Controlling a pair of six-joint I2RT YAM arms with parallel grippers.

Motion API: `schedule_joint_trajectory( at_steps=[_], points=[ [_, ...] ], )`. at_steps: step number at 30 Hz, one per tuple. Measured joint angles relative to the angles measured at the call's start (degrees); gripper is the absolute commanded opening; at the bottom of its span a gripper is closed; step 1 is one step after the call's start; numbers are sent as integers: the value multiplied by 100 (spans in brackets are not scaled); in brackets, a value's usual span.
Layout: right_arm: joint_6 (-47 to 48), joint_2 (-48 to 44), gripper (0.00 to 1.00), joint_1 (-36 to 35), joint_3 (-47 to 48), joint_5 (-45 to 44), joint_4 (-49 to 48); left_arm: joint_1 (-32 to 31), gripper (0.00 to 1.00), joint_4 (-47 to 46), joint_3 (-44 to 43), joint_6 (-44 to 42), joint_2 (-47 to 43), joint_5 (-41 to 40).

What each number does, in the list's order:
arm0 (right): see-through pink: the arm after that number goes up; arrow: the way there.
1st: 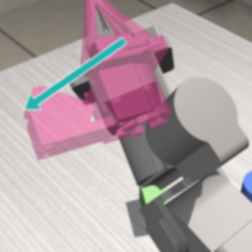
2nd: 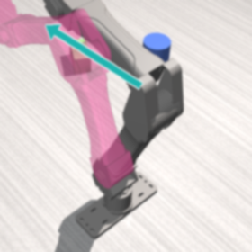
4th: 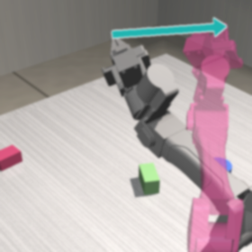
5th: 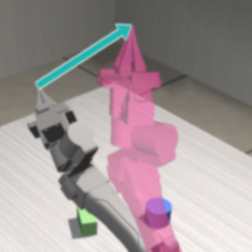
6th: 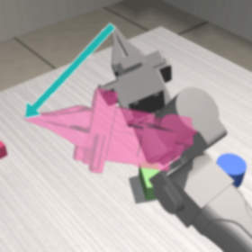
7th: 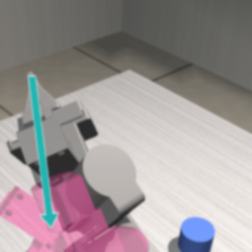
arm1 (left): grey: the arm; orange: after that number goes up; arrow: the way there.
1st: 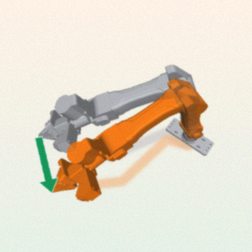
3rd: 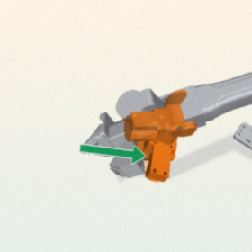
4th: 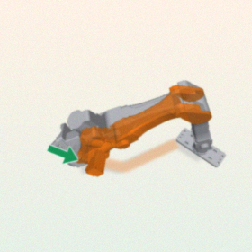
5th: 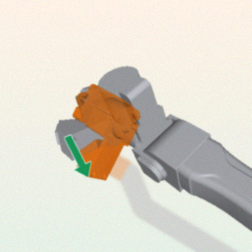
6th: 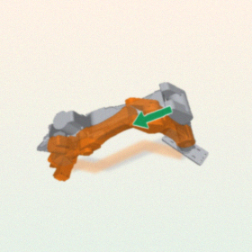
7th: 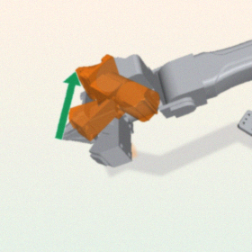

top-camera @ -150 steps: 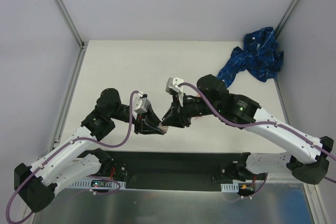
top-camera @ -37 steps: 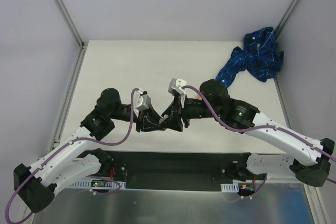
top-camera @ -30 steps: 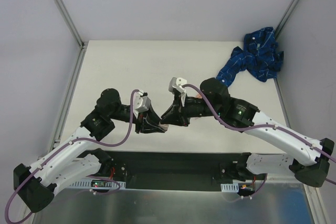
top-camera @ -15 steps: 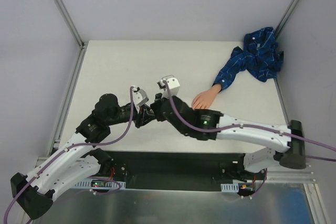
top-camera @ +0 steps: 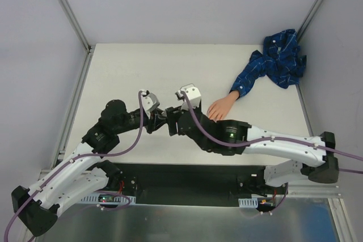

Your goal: Paint the nails

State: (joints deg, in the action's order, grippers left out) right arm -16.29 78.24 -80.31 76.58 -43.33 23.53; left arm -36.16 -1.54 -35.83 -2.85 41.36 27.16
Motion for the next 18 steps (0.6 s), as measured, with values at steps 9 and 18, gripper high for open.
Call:
schedule_joint_trajectory(
  at_steps=[9, 18],
  points=[
    [1668, -1530, 76, 1001, -855, 3077, -278, 0, 0, -328, -284, 122, 468, 1954],
    [2455, -1388, 43, 1606, -885, 5539, -570, -24, 0, -586, -302, 437, 734, 3303]
  ],
)
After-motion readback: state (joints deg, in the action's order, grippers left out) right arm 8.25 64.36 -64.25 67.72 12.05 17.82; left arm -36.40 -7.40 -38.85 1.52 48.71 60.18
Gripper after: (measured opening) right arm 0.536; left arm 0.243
